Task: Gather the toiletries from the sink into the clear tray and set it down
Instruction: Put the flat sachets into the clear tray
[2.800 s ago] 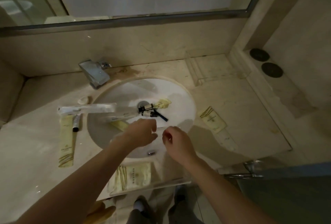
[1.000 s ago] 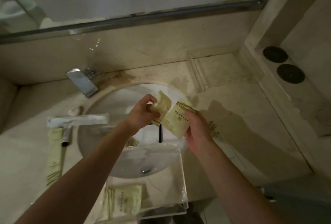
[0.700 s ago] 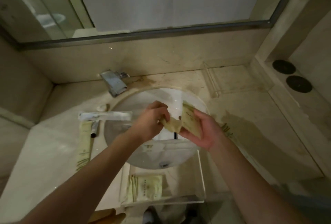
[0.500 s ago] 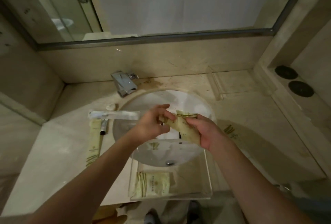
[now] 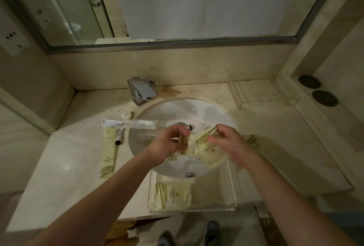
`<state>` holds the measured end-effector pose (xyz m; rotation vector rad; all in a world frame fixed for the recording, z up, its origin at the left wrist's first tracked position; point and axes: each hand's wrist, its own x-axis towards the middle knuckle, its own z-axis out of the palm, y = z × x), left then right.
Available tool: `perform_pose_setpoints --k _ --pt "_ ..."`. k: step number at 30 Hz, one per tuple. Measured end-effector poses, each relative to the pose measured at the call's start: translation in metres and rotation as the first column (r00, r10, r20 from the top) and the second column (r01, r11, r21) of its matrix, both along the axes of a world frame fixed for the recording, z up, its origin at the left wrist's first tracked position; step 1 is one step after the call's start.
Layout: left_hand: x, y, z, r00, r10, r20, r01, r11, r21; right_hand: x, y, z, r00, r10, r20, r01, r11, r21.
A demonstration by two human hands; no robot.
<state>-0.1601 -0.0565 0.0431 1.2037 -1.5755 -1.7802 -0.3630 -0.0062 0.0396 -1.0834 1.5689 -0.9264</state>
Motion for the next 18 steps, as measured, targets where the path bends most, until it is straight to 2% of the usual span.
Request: perform_pose_setpoints --k 2,6,8,9,10,12,14,16,18 --pt "-0.004 0.013 -0.009 0.996 -0.069 0.047 0.066 0.996 0.066 0.006 0.005 -0.005 0.975 0.164 -0.151 -0.158 0.986 0.052" --pt "-0.007 0.036 -0.028 0.996 -0.078 -0.046 0.089 0.925 0.37 0.02 0.015 -0.026 0.875 0.354 -0.33 -0.304 0.933 0.194" --pt "-0.005 0.042 -0.039 0.997 -0.07 -0.031 0.077 0.92 0.385 0.021 0.021 -0.038 0.845 0.381 -0.376 -0.313 0.921 0.231" --pt "-0.004 0.045 -0.044 0.994 -0.098 0.042 0.078 0.941 0.33 0.022 0.024 -0.043 0.834 0.396 -0.384 -0.318 0.914 0.251" --pt "-0.003 0.046 -0.049 0.973 -0.142 0.18 0.101 0.97 0.222 0.023 0.027 -0.047 0.822 0.415 -0.39 -0.327 0.904 0.274" --pt "-0.002 0.047 -0.058 0.845 -0.185 0.502 0.235 0.971 -0.038 0.028 0.033 -0.054 0.775 0.481 -0.41 -0.358 0.869 0.342" --pt "0.001 0.048 -0.063 0.728 -0.165 0.666 0.369 0.912 -0.178 0.032 0.037 -0.062 0.672 0.589 -0.448 -0.414 0.801 0.433" --pt "0.006 0.048 -0.066 0.617 -0.2 0.761 0.49 0.854 -0.173 0.036 0.04 -0.07 0.552 0.676 -0.488 -0.459 0.735 0.499" --pt "0.011 0.051 -0.07 0.476 -0.284 0.833 0.607 0.791 -0.078 0.038 0.04 -0.074 0.488 0.696 -0.527 -0.481 0.718 0.503"
